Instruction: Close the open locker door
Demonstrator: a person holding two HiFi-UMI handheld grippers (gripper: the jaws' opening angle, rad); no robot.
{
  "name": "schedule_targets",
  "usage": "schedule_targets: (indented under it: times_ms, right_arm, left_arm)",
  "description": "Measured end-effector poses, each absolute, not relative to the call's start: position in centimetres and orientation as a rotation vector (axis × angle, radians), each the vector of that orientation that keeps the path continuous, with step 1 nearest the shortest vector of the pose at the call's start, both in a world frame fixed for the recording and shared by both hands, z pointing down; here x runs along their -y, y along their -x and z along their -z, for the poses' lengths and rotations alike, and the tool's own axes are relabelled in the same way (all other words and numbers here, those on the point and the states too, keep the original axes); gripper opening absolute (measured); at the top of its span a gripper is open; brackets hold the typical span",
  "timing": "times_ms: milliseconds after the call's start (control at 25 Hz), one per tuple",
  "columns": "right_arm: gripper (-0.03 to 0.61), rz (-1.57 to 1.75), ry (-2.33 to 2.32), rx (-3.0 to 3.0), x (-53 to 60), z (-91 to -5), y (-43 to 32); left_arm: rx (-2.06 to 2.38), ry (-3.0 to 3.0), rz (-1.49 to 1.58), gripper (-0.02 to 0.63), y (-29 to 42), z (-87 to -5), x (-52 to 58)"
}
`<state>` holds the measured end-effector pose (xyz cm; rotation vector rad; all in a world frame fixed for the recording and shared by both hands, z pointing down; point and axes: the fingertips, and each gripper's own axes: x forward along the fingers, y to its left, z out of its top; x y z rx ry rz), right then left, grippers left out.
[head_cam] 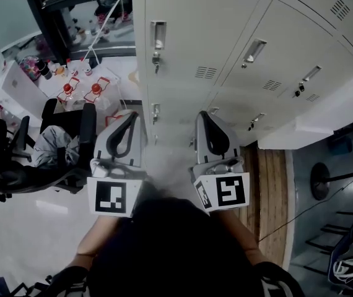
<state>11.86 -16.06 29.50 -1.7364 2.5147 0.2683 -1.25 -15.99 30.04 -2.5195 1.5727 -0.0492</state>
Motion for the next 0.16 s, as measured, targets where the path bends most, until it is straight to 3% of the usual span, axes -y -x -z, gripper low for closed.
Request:
schedule_targets:
  times_ms: [160]
  right_arm:
    - [0.015, -0.278, 1.738, -2.509, 15.92, -29.29, -12.29]
  left_arm:
    - [-1.569, 2.516, 0.047, 0.000, 0.87, -29.98, 15.81]
